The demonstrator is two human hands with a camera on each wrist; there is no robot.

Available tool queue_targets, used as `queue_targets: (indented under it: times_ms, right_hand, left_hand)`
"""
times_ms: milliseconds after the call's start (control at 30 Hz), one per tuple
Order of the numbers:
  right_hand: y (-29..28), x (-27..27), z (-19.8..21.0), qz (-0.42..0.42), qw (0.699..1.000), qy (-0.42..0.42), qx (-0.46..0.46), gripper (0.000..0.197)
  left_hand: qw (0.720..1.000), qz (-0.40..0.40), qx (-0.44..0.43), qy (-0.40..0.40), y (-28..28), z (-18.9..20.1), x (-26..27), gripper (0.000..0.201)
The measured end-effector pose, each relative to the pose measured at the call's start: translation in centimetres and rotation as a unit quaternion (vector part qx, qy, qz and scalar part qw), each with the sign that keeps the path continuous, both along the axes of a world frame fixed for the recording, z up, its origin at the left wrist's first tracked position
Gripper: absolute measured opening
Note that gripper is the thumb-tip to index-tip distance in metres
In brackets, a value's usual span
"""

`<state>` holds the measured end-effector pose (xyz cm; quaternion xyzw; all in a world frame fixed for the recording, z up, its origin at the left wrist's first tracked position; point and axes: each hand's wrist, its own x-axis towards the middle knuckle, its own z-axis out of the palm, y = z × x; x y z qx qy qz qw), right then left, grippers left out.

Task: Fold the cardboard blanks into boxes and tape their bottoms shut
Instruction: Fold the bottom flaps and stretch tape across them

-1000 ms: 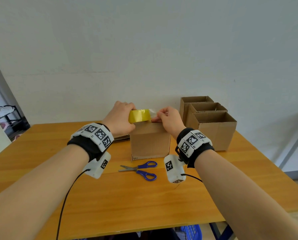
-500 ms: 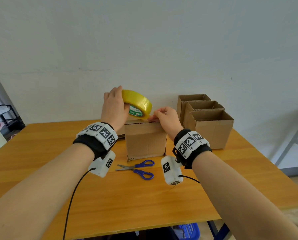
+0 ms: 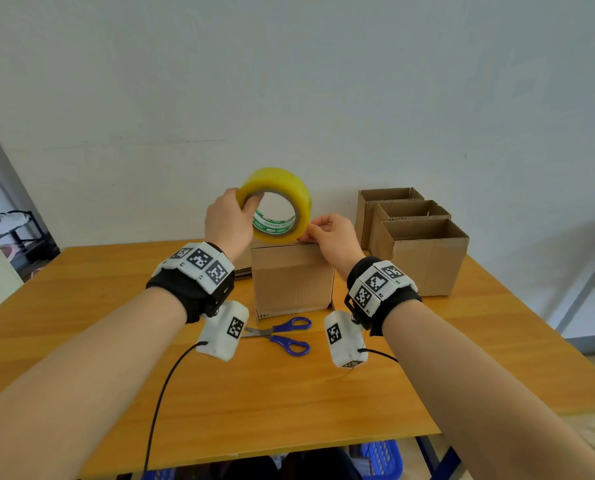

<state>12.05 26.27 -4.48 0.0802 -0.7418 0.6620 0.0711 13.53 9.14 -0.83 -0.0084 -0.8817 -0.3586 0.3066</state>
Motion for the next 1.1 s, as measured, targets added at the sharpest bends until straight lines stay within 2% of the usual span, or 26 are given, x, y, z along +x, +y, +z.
queue_targets:
  times_ms: [200, 367, 433, 500, 533, 667, 767, 867, 933, 1000, 1100]
  right_hand:
    - [-0.2, -0.1, -0.1, -0.013, 0.999, -0.001, 0.032, 0.004]
    - [-0.3, -0.2, -0.2, -0.020, 1.000, -0.006, 0.018, 0.003]
    - [-0.2, -0.2, -0.2, -0.019, 1.000, -0.007, 0.016, 0.002]
    - [-0.2, -0.2, -0.2, -0.016, 1.000, -0.006, 0.017, 0.006]
    - [-0.2, -0.3, -0.2, -0.016, 1.000, -0.006, 0.018, 0.009]
    - [0.0, -0.5, -0.4, -0.013, 1.000, -0.008, 0.020, 0.013]
    - [0.2, -0.7, -0.3, -0.011, 1.000, -0.014, 0.012, 0.010]
    - [0.9, -0.9, 0.1, -0.005, 0.999, -0.041, -0.035, 0.012]
    - [1.7, -1.0, 0.2, -0.009, 0.996, -0.058, -0.067, 0.009]
    - [2.6, -0.8, 0.3, -0.029, 0.996, -0.061, -0.062, 0.003]
    - [3.7, -0.7, 0.2, -0.059, 0.996, -0.062, -0.037, 0.012]
  left_hand:
    - [0.992, -0.037, 0.104, -0.056, 0.3, -1.0, 0.7, 0.040]
    - [0.994, 0.001, 0.067, -0.085, 0.5, -0.6, 0.7, 0.050]
    - [0.985, -0.026, 0.138, -0.096, 0.8, -0.9, 0.6, 0.046]
    - [0.963, -0.042, 0.237, -0.122, 1.2, -1.0, 0.9, 0.045]
    - [0.956, -0.047, 0.260, -0.130, 1.3, -1.0, 1.1, 0.043]
    - [0.961, -0.054, 0.231, -0.144, 1.5, -1.5, 1.2, 0.039]
    - [0.973, -0.035, 0.184, -0.136, 1.3, -1.9, 1.1, 0.024]
    - [0.978, -0.011, 0.165, -0.125, 1.2, -2.1, 0.8, 0.030]
    - [0.978, -0.008, 0.170, -0.119, 1.3, -1.8, 0.8, 0.025]
    - [0.979, -0.006, 0.170, -0.116, 1.5, -1.4, 0.8, 0.019]
    - [0.982, -0.011, 0.152, -0.112, 1.7, -1.1, 0.9, 0.020]
